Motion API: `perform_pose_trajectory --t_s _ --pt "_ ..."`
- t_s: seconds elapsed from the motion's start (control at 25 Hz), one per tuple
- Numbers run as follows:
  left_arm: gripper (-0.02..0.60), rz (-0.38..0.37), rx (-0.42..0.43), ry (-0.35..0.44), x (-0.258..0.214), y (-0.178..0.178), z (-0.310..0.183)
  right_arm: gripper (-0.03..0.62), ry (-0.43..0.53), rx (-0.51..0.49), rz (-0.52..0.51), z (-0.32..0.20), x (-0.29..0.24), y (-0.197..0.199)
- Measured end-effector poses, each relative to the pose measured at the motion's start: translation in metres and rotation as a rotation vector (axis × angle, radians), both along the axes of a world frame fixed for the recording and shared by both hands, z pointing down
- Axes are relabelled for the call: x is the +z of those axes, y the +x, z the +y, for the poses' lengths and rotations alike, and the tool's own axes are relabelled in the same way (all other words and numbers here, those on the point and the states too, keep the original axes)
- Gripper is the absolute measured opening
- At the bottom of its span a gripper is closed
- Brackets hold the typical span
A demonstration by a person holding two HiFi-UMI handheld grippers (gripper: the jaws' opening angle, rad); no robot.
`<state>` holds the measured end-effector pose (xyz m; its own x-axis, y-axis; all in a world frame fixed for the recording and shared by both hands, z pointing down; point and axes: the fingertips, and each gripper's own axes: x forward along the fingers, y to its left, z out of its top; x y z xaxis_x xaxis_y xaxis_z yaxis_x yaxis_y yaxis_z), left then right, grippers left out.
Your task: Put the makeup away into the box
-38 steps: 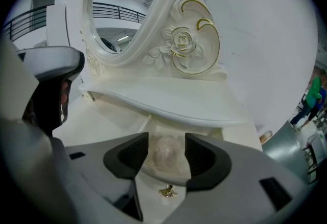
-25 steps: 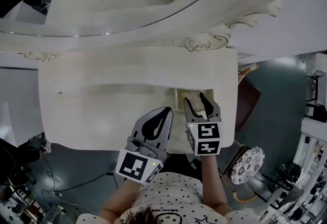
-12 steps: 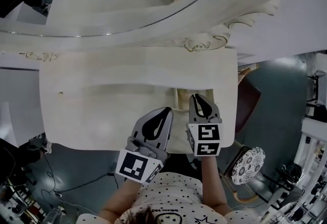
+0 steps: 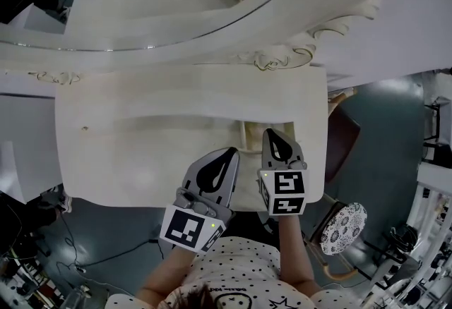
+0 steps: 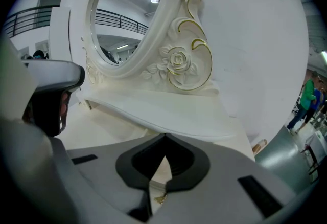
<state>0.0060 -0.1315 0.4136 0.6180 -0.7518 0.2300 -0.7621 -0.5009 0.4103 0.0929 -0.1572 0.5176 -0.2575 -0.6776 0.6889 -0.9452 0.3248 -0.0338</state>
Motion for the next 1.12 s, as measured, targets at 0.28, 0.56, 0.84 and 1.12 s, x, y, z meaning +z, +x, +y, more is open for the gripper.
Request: perform_pose_trajectory --t_s 0.28,0.56,0.84,1.12 --pt "-0.005 0.004 0.003 0.033 -0.013 -0.002 -0.001 0.008 0.064 -0.001 -0.007 -0.004 -0.023 -0.005" --pt "-0.005 0.015 0.008 0.088 -0.039 -0.004 0.000 0.008 0.149 0.000 -0.040 -0.001 -0.062 -0.009" --pt "-0.005 0.017 0.026 0.165 -0.075 -0.009 0.008 0.008 0.256 -0.006 -0.078 0.012 -0.110 -0.017" --pt "-0.005 0.023 0.063 0.225 -0.107 -0.011 0.033 0.006 0.371 -0.023 -0.115 0.039 -0.163 -0.030"
